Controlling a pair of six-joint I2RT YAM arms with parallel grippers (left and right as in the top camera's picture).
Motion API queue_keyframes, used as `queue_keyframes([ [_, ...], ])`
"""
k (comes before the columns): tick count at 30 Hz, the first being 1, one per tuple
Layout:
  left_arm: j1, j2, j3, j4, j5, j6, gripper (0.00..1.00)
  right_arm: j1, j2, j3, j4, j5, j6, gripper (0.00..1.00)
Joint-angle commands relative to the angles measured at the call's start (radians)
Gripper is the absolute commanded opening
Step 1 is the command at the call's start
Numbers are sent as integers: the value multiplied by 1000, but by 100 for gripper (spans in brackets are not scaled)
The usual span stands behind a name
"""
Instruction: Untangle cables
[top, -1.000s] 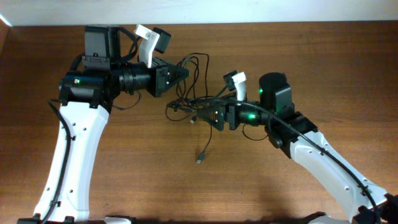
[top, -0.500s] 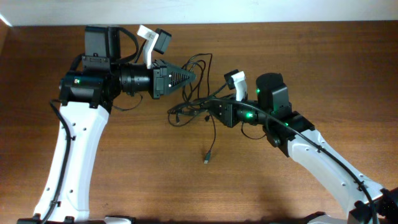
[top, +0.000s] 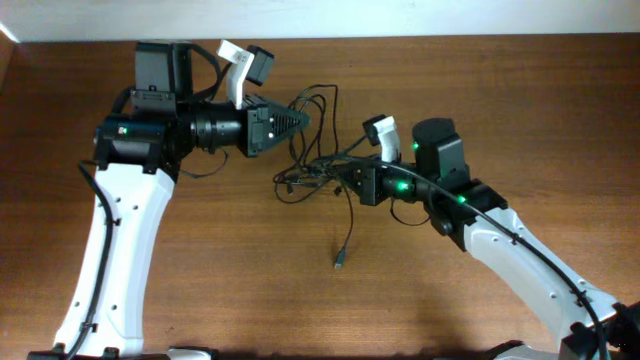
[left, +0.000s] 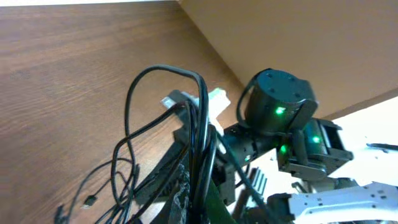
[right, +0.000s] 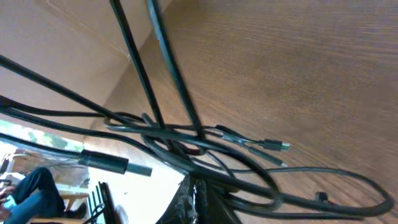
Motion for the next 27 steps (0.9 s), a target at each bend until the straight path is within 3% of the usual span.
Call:
queue_keyframes([
  [1,27,-24,7,-1,-87,-6,0,-57,5,7,3,-19,-11,4],
  [5,60,-24,7,-1,-172,-6,0,-143,5,7,3,-113,-11,4],
  [14,64,-24,7,0,-410,-6,0,-342,5,7,-50,-116,-59,4],
  [19,64,-24,7,0,-512,-6,0,-351,5,6,-142,-50,-121,4],
  [27,64,-24,7,31,-520,-6,0,-351,5,6,-176,53,-146,6],
])
